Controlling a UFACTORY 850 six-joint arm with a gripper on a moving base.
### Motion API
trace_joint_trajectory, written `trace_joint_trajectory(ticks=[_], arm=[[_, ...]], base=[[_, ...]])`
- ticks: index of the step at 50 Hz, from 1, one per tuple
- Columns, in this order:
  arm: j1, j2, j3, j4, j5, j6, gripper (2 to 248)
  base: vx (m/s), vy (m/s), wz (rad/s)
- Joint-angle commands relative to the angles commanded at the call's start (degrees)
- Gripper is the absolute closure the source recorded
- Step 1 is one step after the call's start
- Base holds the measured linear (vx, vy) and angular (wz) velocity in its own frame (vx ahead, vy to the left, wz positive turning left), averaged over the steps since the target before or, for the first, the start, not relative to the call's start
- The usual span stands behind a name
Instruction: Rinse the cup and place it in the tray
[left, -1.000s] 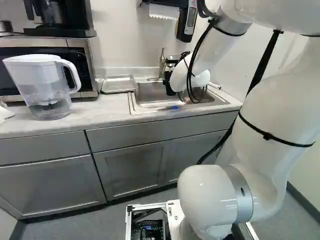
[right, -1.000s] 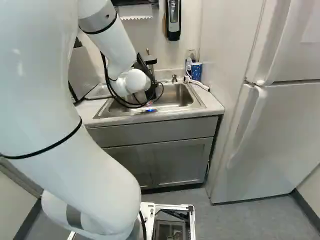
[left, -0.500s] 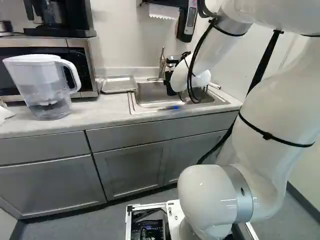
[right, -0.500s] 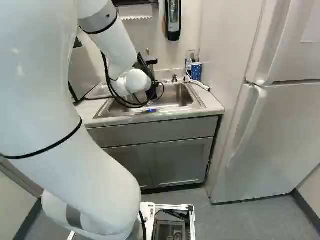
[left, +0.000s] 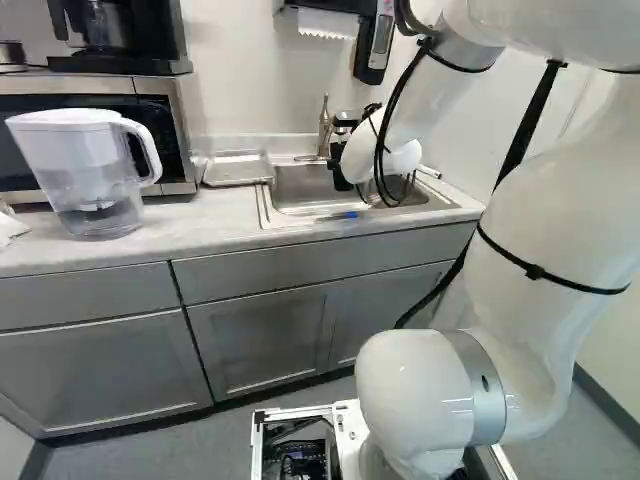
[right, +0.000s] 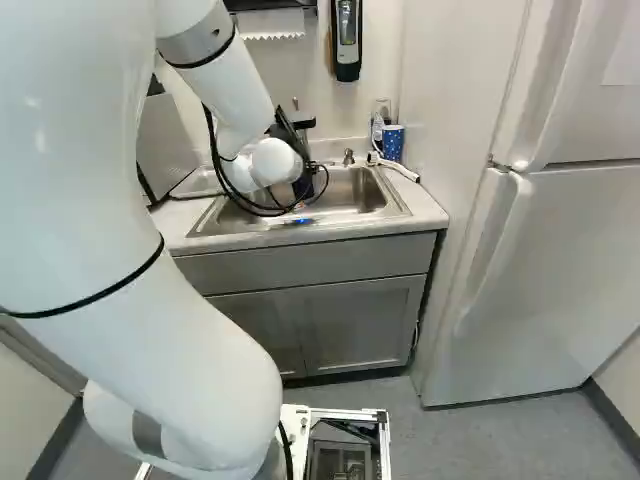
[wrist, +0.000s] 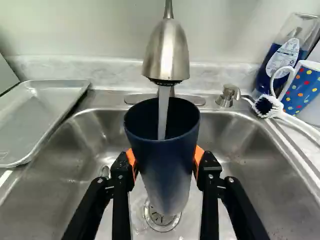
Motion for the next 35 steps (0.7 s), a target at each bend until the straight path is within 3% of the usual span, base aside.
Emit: trace_joint_trajectory(ticks=[35], arm=[[0.2,0.0,0.0,0.5,0.0,0.0,125]], base=[[0.0,0.0,0.0]])
